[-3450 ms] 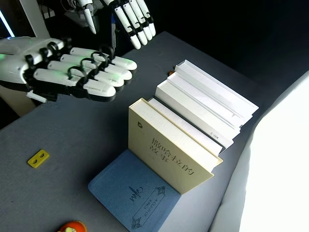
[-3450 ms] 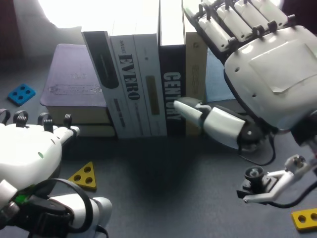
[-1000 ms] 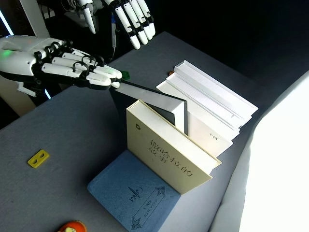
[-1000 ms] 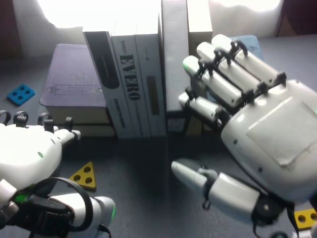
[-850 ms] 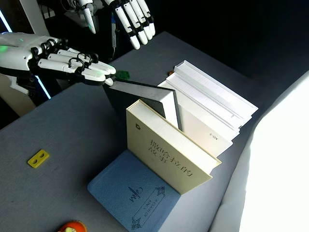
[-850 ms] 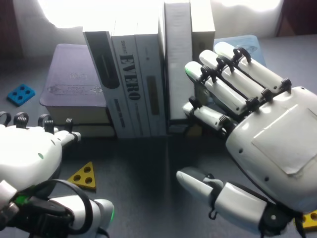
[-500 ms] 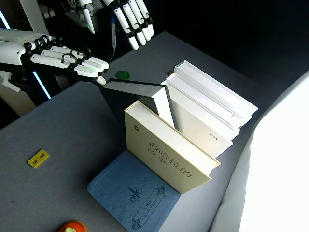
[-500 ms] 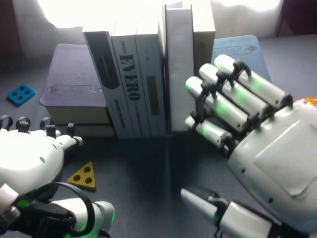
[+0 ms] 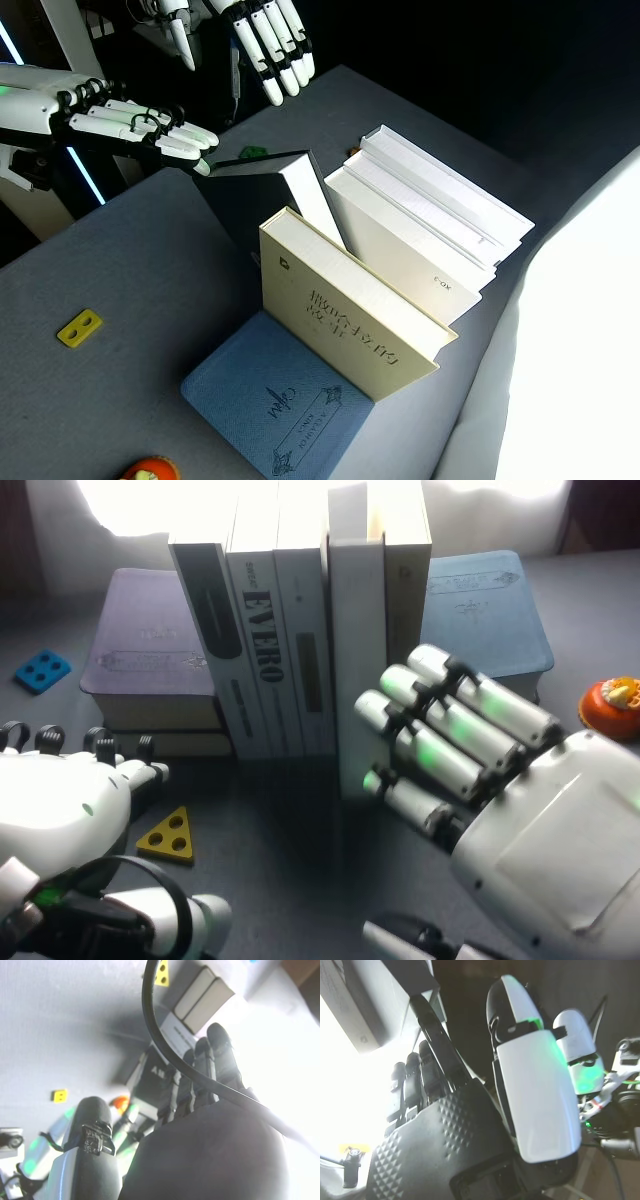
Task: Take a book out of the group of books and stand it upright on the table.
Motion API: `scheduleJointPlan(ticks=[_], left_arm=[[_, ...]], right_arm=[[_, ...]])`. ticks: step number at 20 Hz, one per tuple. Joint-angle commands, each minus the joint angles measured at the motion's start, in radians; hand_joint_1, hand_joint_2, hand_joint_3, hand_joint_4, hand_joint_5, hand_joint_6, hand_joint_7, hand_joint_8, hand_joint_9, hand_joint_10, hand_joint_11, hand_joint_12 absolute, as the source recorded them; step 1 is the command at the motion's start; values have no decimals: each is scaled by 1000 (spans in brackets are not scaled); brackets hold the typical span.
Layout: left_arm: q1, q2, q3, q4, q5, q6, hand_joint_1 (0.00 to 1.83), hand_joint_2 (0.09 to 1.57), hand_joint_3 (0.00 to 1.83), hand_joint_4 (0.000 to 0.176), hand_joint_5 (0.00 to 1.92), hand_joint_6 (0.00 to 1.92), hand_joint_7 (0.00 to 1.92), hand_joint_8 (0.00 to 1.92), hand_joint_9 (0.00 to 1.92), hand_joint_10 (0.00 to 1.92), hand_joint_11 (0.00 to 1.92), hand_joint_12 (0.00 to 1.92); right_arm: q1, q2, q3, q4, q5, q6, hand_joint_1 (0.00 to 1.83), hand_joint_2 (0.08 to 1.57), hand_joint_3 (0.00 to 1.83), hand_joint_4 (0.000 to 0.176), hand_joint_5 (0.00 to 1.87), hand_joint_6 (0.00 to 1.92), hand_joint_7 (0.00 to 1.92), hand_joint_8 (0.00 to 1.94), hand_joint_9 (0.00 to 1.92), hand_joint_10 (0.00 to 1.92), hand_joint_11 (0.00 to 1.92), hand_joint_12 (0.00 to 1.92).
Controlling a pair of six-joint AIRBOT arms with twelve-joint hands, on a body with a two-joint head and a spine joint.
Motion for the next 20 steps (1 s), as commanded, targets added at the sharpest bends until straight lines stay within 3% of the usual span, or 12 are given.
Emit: scheduleJointPlan(ticks=[1,5,7,20], left_arm=[[-6,0,-4,76,9,-3,152,1315,2,22,62,0,53,1,60,3,0,374],[-6,0,-4,76,7,-3,183,1317,0,19,65,1,23,1,28,2,0,244],[-6,0,-4,76,7,-3,159,1323,2,19,49,0,17,0,21,0,0,260],[-6,0,-5,76,6,-3,172,1327,0,18,45,3,15,2,19,1,0,217]], right_arm=[[2,0,-5,-87,84,1,6,1242,3,0,591,119,57,8,0,0,0,0],[-22,-14,7,-112,77,-8,14,1237,0,0,605,121,37,1,0,0,0,0],[-44,-25,28,-142,72,-8,32,1242,2,0,596,113,108,25,0,0,0,0],[-91,-102,177,-155,-2,-5,0,1246,2,0,582,98,62,5,0,0,0,0]])
